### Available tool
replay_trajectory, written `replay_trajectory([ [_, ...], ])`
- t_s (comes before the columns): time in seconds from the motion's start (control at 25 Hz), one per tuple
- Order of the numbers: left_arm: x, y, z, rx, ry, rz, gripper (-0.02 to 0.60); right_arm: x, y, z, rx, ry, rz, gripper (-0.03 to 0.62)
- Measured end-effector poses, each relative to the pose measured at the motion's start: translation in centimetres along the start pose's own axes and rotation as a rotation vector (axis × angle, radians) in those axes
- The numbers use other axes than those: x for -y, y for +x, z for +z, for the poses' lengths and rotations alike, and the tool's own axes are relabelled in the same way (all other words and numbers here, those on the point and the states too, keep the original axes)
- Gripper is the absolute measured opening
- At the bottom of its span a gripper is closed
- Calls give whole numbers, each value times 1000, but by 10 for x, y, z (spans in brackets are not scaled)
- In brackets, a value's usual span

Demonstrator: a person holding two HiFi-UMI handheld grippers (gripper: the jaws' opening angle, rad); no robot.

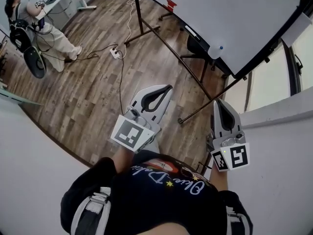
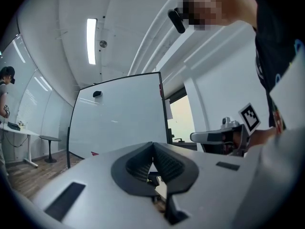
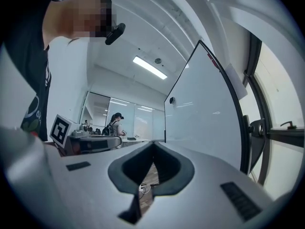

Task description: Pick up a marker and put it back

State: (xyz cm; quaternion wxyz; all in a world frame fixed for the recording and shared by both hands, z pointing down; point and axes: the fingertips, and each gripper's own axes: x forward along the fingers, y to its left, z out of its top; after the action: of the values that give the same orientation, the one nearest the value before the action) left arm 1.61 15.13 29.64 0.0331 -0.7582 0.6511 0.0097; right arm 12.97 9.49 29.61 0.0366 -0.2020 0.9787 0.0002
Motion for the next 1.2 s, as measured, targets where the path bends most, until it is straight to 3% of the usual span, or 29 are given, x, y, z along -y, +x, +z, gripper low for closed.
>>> replay_trajectory([
  [0.76,-142,32,-17,-26,-25,-129,3,3,133,-20,-34,-4,-180,0],
  [1.2,-159,48,-32,-37,-70,-215,3,8,139,-23,-78,-29,-285,0],
])
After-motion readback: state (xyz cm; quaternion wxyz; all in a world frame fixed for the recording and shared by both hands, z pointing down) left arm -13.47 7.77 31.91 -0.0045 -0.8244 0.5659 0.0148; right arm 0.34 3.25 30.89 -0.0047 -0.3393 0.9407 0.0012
